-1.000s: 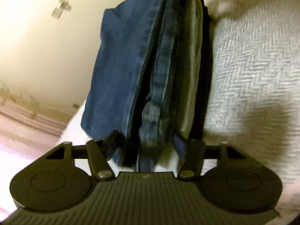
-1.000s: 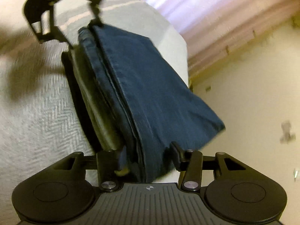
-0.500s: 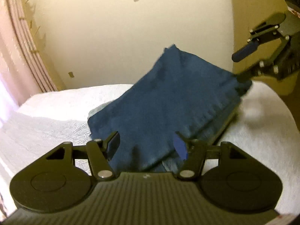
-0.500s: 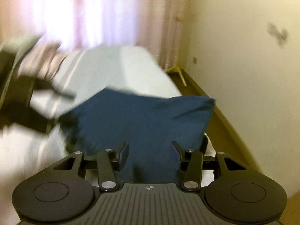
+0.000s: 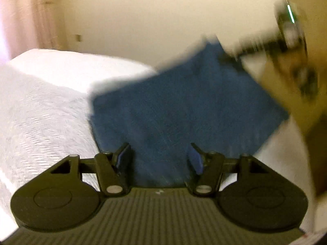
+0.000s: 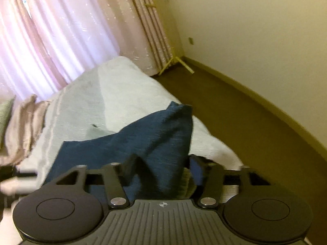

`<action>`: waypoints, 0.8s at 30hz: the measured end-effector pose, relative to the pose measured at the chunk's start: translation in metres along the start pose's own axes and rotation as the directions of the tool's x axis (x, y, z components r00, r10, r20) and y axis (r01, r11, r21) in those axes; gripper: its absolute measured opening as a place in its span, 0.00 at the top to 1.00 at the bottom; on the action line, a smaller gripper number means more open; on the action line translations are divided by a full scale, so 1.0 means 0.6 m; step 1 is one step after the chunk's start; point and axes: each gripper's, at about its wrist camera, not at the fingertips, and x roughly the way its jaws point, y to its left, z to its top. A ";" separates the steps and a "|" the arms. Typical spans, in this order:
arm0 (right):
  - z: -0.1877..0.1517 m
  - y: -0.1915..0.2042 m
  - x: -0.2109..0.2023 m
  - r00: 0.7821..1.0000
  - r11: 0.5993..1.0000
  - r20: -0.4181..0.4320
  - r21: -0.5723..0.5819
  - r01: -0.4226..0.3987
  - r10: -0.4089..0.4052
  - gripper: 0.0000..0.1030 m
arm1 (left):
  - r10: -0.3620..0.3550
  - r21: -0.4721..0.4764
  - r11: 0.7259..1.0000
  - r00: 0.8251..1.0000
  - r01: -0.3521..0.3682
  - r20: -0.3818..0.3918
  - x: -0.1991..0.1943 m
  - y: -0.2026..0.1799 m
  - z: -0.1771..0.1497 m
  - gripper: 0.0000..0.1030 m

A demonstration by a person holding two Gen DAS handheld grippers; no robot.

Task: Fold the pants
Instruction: 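Carry the jeans with both grippers and lay them on the grey-green stack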

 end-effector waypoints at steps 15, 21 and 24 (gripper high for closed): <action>0.013 0.026 0.011 1.000 1.000 0.023 -0.003 0.002 -0.002 0.96 | -0.114 -0.485 0.871 0.992 0.073 -0.055 0.105 0.180 0.018 0.72; 0.031 0.022 0.039 0.997 0.999 0.070 -0.025 0.029 -0.027 0.96 | -0.087 -0.440 0.894 0.996 0.081 0.007 0.111 0.170 0.054 0.83; 0.009 -0.003 0.054 0.998 0.998 0.043 0.006 0.055 -0.055 0.92 | -0.086 -0.450 0.890 0.996 0.069 -0.016 0.144 0.172 0.047 0.77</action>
